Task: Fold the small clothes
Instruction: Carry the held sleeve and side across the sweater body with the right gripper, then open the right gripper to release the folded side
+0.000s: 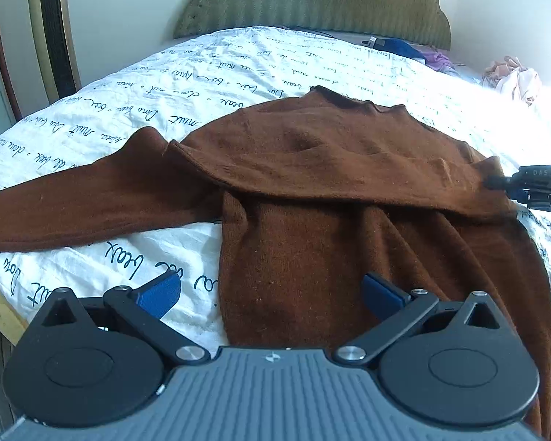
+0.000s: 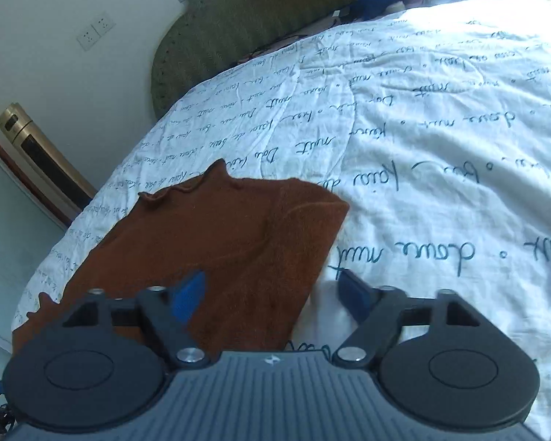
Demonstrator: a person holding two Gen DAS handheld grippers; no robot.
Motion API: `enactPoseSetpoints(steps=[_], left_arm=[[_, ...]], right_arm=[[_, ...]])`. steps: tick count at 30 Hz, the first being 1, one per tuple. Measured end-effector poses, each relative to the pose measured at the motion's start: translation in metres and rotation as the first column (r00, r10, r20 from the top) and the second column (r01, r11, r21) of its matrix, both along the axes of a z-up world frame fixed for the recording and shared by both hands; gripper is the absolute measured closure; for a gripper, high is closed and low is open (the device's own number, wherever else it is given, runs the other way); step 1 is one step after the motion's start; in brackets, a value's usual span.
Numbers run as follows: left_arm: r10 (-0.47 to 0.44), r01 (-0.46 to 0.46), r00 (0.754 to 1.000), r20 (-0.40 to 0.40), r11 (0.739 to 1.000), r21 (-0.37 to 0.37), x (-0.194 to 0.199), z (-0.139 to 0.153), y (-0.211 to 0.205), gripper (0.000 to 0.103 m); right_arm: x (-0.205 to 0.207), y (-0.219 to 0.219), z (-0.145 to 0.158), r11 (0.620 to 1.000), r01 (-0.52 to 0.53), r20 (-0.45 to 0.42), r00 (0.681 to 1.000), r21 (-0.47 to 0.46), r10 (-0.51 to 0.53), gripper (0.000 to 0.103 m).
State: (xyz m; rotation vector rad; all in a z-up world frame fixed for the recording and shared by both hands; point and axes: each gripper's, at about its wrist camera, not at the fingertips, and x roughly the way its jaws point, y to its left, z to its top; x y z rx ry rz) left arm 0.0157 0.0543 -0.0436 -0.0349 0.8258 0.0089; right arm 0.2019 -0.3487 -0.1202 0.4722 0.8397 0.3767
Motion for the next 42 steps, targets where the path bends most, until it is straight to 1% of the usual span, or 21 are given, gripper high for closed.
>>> enactPoseSetpoints(steps=[1,3,9,13,16,18,19,21,23,24,26,27,30,31,33,35,37,38,39,40,42], left_arm=[[0.002,-0.001,1.000,-0.004,1.000,0.005,0.001,-0.001,0.000,0.000],[0.004,-0.004,1.000,-0.008,1.000,0.012,0.000,-0.001,0.003,0.000],[0.026,-0.026,1.000,-0.016,1.000,0.000,0.000,-0.004,0.013,0.000],[0.023,-0.023,1.000,-0.015,1.000,0.001,0.000,-0.005,0.014,0.000],[0.018,-0.018,1.000,-0.017,1.000,0.002,0.000,-0.006,0.013,0.000],[0.015,-0.015,1.000,-0.017,1.000,0.006,0.000,-0.008,0.013,0.000],[0.013,-0.013,1.000,-0.024,1.000,0.010,0.001,-0.009,0.012,0.000],[0.011,-0.011,1.000,-0.026,1.000,0.016,0.001,-0.010,0.012,0.000],[0.013,-0.012,1.000,-0.028,1.000,0.019,0.001,-0.010,0.012,0.000],[0.013,-0.013,1.000,-0.027,1.000,0.016,0.001,-0.009,0.013,0.000],[0.020,-0.020,1.000,-0.018,1.000,0.011,0.000,-0.008,0.014,0.000],[0.020,-0.019,1.000,-0.017,1.000,0.010,0.000,-0.007,0.015,0.000],[0.015,-0.015,1.000,-0.017,1.000,0.008,-0.001,-0.007,0.013,0.000],[0.012,-0.012,1.000,-0.018,1.000,0.010,-0.002,-0.007,0.012,0.000],[0.004,-0.004,1.000,-0.020,1.000,0.014,-0.002,-0.008,0.010,0.000],[0.004,-0.003,1.000,-0.024,1.000,0.020,-0.002,-0.008,0.009,0.000],[0.006,-0.006,1.000,-0.020,1.000,0.018,-0.002,-0.009,0.010,0.000],[0.010,-0.009,1.000,-0.024,1.000,0.016,-0.001,-0.010,0.011,0.000],[0.017,-0.017,0.999,-0.029,1.000,0.013,0.001,-0.011,0.011,0.000],[0.022,-0.022,0.999,-0.032,1.000,0.009,0.003,-0.012,0.011,0.000],[0.019,-0.019,1.000,-0.010,1.000,-0.003,0.006,-0.010,0.007,0.000]], right_arm=[[0.001,0.003,-0.004,1.000,-0.002,-0.001,1.000,0.002,0.002,0.077],[-0.002,0.003,-0.005,1.000,-0.012,0.028,1.000,0.013,0.012,0.092],[-0.013,-0.004,0.029,0.998,0.009,0.127,0.992,-0.059,-0.001,0.096],[-0.013,-0.016,0.041,0.994,0.030,0.140,0.990,-0.105,-0.015,0.097],[-0.009,-0.023,0.033,0.986,0.060,0.117,0.992,-0.155,-0.042,0.096],[-0.003,-0.033,0.016,0.988,0.089,0.075,0.994,-0.124,-0.080,0.094],[0.003,-0.033,0.004,0.992,0.053,0.013,0.999,-0.112,-0.052,0.093],[0.001,-0.029,-0.003,0.989,0.049,0.018,0.999,-0.141,-0.047,0.095],[-0.003,-0.029,0.008,0.984,0.080,-0.005,0.997,-0.160,-0.081,0.085],[-0.010,-0.026,0.019,0.968,0.112,0.028,0.994,-0.225,-0.108,0.079],[-0.027,-0.013,0.043,0.916,0.150,0.127,0.986,-0.373,-0.110,0.056],[-0.037,-0.007,0.055,0.899,0.154,0.174,0.981,-0.410,-0.089,0.055],[-0.060,0.013,0.071,0.931,0.035,0.236,0.970,-0.364,0.056,0.057],[-0.063,0.022,0.070,0.924,0.014,0.238,0.968,-0.382,0.084,0.057],[-0.062,0.044,0.060,0.887,-0.020,0.211,0.969,-0.461,0.131,0.056],[-0.055,0.052,0.040,0.872,-0.093,0.147,0.972,-0.481,0.185,0.057],[-0.049,0.052,0.014,0.793,-0.091,0.081,0.981,-0.602,0.175,0.058],[-0.048,0.044,0.009,0.790,-0.067,0.109,0.980,-0.610,0.167,0.044],[-0.046,0.029,0.005,0.825,-0.040,0.099,0.988,-0.564,0.116,0.022],[-0.041,0.017,0.004,0.864,-0.035,0.062,0.995,-0.502,0.076,0.018],[-0.046,0.017,0.015,0.874,-0.023,0.072,0.995,-0.485,0.066,0.019]])
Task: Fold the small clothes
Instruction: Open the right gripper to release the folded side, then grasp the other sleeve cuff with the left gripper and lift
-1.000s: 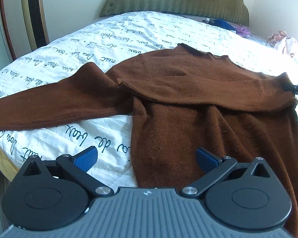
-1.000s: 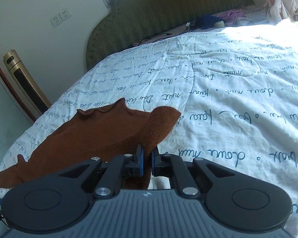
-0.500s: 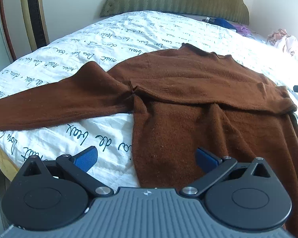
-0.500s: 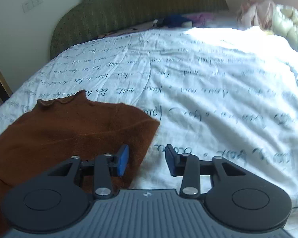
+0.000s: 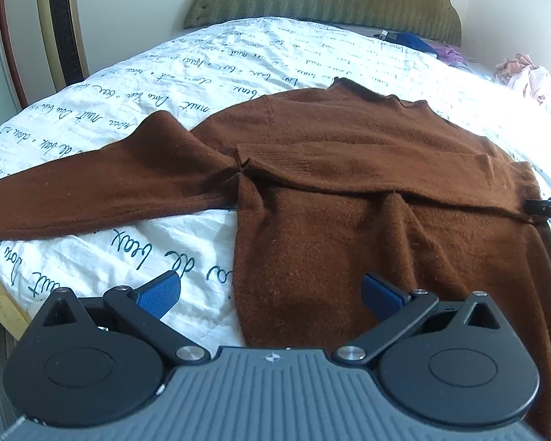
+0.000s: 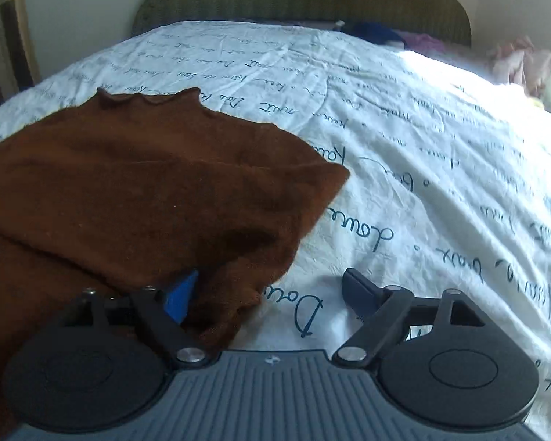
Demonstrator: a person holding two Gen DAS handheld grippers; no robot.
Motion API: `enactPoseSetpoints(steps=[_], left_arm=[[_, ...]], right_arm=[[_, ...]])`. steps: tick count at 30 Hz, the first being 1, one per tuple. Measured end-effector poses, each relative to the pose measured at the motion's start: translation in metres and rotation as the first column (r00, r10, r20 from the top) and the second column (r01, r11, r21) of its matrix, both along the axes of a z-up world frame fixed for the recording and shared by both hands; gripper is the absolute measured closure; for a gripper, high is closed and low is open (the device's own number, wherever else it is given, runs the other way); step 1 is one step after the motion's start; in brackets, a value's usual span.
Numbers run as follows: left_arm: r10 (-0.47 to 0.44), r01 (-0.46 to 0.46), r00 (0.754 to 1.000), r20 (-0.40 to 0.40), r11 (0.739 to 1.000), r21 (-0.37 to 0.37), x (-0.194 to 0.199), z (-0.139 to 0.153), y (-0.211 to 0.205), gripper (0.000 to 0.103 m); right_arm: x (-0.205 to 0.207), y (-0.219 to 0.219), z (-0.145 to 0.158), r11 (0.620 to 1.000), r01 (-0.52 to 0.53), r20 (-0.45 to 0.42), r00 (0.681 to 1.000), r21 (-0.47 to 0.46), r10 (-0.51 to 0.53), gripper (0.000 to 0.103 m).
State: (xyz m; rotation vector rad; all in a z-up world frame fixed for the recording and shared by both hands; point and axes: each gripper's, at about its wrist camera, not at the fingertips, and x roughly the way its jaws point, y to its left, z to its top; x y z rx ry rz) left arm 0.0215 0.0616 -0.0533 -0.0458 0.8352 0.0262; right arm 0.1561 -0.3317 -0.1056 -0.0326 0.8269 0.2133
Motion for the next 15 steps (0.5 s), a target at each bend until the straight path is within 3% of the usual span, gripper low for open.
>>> enactPoseSetpoints(steps=[2,5,10,11,13,15], left_arm=[[-0.014,0.013,1.000,0.024,1.000,0.011,0.007,0.001,-0.008,0.000],[0.003,-0.003,1.000,-0.018,1.000,0.007,0.024,0.000,-0.008,0.000],[0.140,-0.139,0.990,0.026,0.989,-0.055,0.015,0.009,0.063,0.000],[0.182,-0.179,0.983,0.026,0.981,-0.074,0.011,0.009,0.084,0.000],[0.270,-0.262,0.963,0.019,0.947,-0.187,-0.001,0.010,0.135,0.000],[0.377,-0.347,0.926,0.038,0.884,-0.315,-0.019,0.010,0.187,0.000]], right_arm=[[-0.009,0.016,0.020,0.999,-0.030,0.061,0.998,-0.026,0.031,0.019],[-0.017,0.046,0.056,0.996,-0.085,0.150,0.986,0.039,0.078,0.019],[-0.028,0.117,0.086,0.959,-0.275,0.217,0.942,0.072,0.254,0.016],[-0.032,0.134,0.088,0.948,-0.311,0.229,0.929,0.064,0.289,0.016],[-0.037,0.163,0.089,0.928,-0.369,0.243,0.906,0.049,0.347,0.016],[-0.043,0.189,0.086,0.910,-0.412,0.252,0.885,0.035,0.391,0.016]])
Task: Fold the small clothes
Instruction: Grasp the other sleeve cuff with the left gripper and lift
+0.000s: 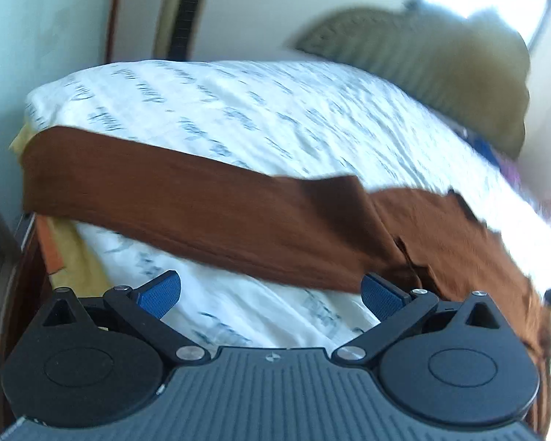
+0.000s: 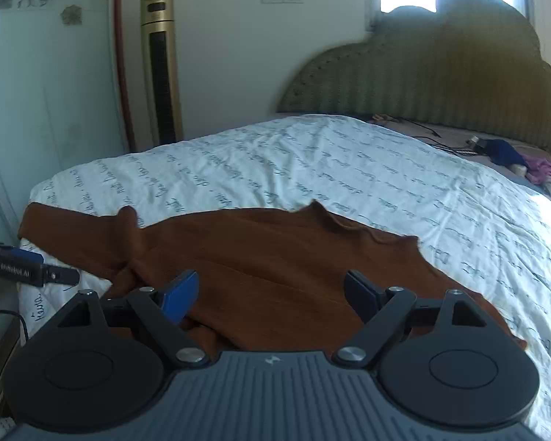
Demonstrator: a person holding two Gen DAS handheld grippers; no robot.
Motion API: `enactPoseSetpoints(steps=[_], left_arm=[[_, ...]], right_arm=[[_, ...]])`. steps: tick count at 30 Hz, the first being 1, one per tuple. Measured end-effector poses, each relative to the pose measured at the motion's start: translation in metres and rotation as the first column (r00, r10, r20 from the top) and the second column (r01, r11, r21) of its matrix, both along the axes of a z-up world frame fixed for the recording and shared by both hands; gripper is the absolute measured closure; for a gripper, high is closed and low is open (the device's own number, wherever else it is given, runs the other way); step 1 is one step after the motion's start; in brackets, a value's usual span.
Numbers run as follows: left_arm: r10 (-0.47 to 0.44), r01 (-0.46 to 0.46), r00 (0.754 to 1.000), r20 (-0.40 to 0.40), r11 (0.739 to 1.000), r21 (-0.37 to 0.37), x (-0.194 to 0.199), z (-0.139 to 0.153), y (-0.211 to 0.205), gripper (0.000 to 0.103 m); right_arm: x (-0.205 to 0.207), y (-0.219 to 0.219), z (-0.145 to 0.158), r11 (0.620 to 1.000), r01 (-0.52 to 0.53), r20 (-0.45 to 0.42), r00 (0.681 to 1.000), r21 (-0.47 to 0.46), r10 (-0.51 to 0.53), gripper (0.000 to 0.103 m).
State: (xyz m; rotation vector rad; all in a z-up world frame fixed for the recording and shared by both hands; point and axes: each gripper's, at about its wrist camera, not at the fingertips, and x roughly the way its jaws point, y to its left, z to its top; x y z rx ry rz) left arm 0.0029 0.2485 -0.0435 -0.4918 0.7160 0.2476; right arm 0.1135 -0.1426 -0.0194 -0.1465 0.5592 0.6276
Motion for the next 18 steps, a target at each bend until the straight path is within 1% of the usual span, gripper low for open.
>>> enactPoseSetpoints(steps=[1,2,3,4,5,6,7,8,9,10,12,13,14,15,16,18], left_arm=[[0.074,-0.072,0.997,0.036,0.996,-0.054,-0.013,-0.002,0.026,0.000],[0.150,-0.138,0.985,0.085,0.982,-0.126,-0.027,-0.005,0.052,0.000],[0.237,-0.205,0.962,0.136,0.955,-0.215,-0.043,-0.010,0.080,0.000],[0.331,-0.274,0.928,0.168,0.916,-0.293,-0.056,-0.018,0.105,0.000],[0.404,-0.325,0.897,0.176,0.877,-0.355,-0.065,-0.027,0.127,0.000],[0.453,-0.362,0.879,0.148,0.837,-0.411,-0.068,-0.036,0.149,0.000],[0.474,-0.371,0.873,0.111,0.795,-0.480,-0.069,-0.047,0.167,0.000],[0.481,-0.358,0.873,0.085,0.748,-0.559,-0.070,-0.060,0.181,0.001],[0.481,-0.344,0.874,0.068,0.712,-0.613,-0.071,-0.070,0.190,0.001],[0.477,-0.329,0.877,0.064,0.692,-0.642,-0.073,-0.078,0.193,0.001],[0.469,-0.292,0.879,0.082,0.667,-0.686,-0.077,-0.090,0.193,0.001],[0.462,-0.250,0.880,0.110,0.649,-0.719,-0.078,-0.094,0.191,0.001],[0.450,-0.214,0.883,0.136,0.643,-0.736,-0.077,-0.097,0.189,0.001],[0.434,-0.195,0.889,0.144,0.645,-0.739,-0.076,-0.098,0.188,0.001],[0.429,-0.184,0.892,0.143,0.633,-0.752,-0.074,-0.100,0.188,0.001],[0.432,-0.134,0.886,0.171,0.589,-0.797,-0.071,-0.108,0.190,0.001]], right_arm=[[-0.002,0.009,-0.002,1.000,-0.013,0.002,1.000,-0.009,0.013,0.016],[-0.005,0.020,-0.004,0.999,-0.029,0.005,1.000,-0.021,0.029,0.016],[-0.008,0.027,-0.007,0.999,-0.043,0.009,0.999,-0.027,0.043,0.016],[-0.011,0.033,-0.009,0.998,-0.056,0.011,0.998,-0.031,0.057,0.016],[-0.013,0.036,-0.012,0.998,-0.063,0.009,0.998,-0.030,0.063,0.016],[-0.014,0.037,-0.014,0.997,-0.068,0.002,0.998,-0.025,0.068,0.016],[-0.014,0.036,-0.015,0.998,-0.068,-0.007,0.998,-0.017,0.068,0.016],[-0.015,0.035,-0.016,0.998,-0.062,-0.016,0.998,-0.011,0.062,0.016],[-0.015,0.033,-0.017,0.998,-0.055,-0.024,0.998,-0.009,0.055,0.016],[-0.015,0.031,-0.017,0.999,-0.050,-0.029,0.998,-0.010,0.050,0.016],[-0.017,0.028,-0.015,0.999,-0.038,-0.031,0.999,-0.011,0.037,0.016],[-0.015,0.028,-0.015,0.999,-0.034,-0.033,0.999,-0.013,0.033,0.016],[-0.014,0.027,-0.014,0.999,-0.031,-0.033,0.999,-0.017,0.030,0.016],[-0.014,0.027,-0.014,0.999,-0.028,-0.032,0.999,-0.020,0.028,0.016],[-0.014,0.027,-0.013,0.999,-0.029,-0.033,0.999,-0.021,0.028,0.016],[-0.015,0.029,-0.013,0.999,-0.035,-0.033,0.999,-0.024,0.035,0.016]])
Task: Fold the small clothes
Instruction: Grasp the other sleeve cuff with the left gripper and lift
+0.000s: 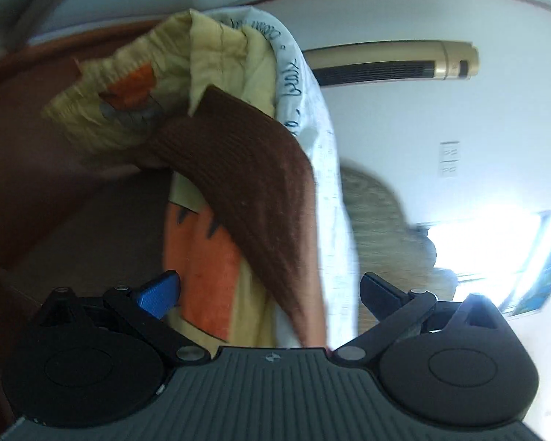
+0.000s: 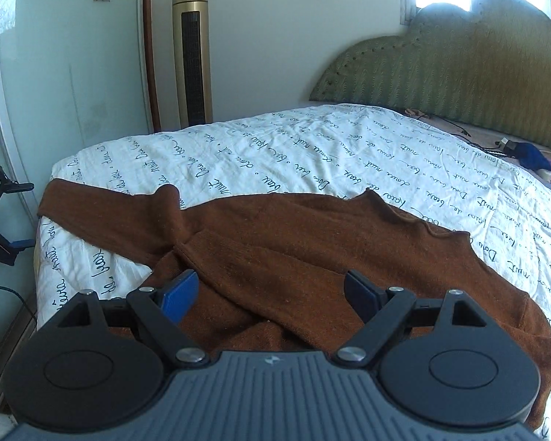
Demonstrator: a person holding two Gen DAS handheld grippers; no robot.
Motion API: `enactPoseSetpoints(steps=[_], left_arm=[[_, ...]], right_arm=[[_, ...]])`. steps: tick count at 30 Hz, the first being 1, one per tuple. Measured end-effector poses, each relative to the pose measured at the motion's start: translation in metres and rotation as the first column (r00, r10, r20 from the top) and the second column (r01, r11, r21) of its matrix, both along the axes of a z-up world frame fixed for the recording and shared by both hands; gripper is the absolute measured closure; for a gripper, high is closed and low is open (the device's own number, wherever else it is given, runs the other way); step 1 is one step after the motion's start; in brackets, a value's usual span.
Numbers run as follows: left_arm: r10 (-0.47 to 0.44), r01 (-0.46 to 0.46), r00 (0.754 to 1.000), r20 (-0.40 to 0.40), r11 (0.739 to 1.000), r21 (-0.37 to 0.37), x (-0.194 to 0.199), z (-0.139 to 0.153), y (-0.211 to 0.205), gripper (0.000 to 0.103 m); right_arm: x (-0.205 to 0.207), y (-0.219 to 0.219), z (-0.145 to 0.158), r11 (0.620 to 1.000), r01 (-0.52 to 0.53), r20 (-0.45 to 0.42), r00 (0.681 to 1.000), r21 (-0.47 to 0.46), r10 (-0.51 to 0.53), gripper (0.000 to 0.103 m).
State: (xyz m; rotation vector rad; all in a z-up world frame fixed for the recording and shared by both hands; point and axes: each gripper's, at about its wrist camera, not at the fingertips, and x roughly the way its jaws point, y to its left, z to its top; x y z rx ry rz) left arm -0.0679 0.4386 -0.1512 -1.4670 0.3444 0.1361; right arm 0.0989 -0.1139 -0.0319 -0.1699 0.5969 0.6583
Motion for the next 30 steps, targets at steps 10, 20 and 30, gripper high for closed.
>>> enactPoseSetpoints(steps=[10,20,30], left_arm=[[0.056,-0.059,0.996,0.065,0.997,0.050,0.001,0.012,0.015,0.001],[0.138,-0.136,0.988,0.072,0.990,-0.028,0.004,-0.017,0.050,0.003],[0.182,-0.170,0.980,0.081,0.976,-0.138,0.009,-0.058,0.058,0.010]], right_arm=[[-0.003,0.006,-0.004,1.000,-0.023,-0.013,1.000,0.012,0.023,0.016],[-0.006,0.003,-0.003,0.999,-0.024,-0.015,1.000,0.028,0.025,0.016],[-0.009,0.002,-0.002,0.999,-0.030,-0.019,0.999,0.030,0.031,0.016]])
